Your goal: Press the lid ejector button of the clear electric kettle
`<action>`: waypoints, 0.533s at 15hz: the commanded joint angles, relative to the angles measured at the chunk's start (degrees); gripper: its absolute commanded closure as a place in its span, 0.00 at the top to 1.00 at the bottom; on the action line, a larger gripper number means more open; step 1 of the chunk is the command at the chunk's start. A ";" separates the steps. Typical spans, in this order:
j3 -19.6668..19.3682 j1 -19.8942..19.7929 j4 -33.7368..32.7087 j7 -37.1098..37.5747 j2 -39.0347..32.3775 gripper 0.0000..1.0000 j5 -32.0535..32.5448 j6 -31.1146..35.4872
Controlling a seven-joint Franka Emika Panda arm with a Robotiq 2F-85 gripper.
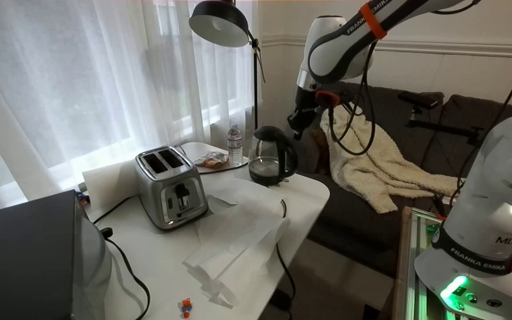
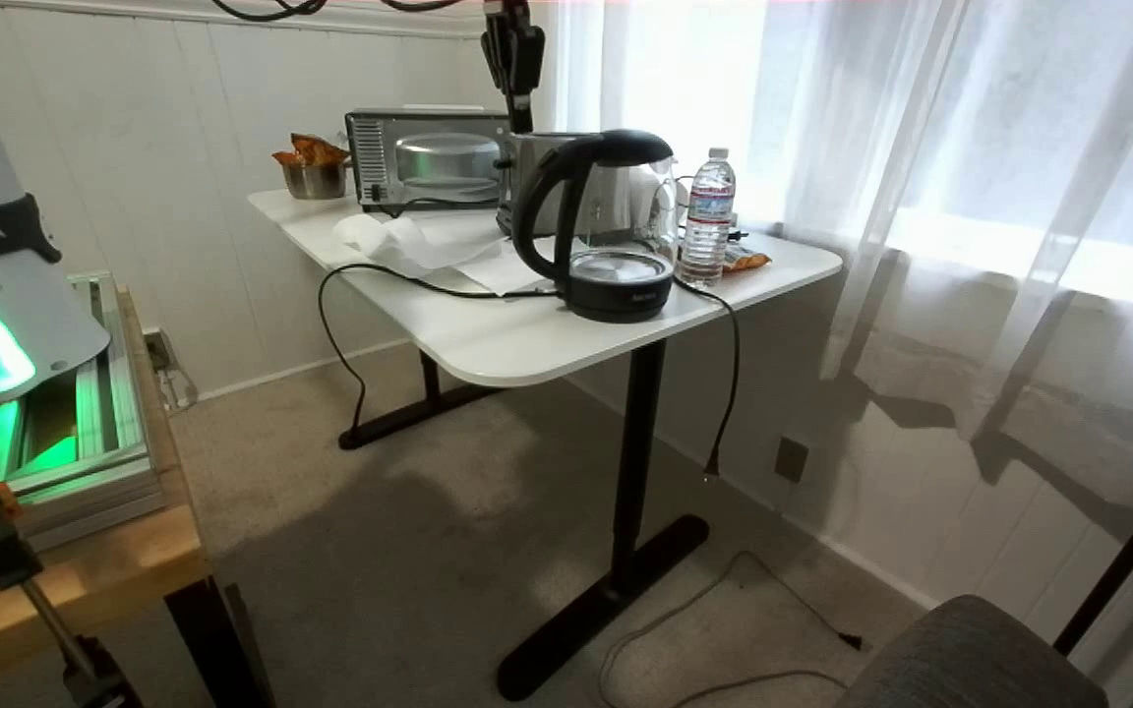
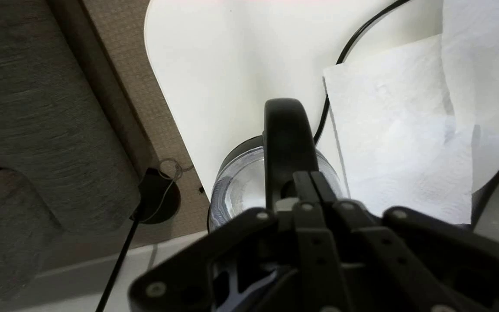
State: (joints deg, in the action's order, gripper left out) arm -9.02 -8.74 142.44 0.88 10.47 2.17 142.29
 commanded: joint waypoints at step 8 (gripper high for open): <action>0.39 0.35 -0.64 0.21 -2.74 0.06 -1.24 2.53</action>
State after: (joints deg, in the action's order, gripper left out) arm -9.01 -8.65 142.30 0.86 9.46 2.03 143.13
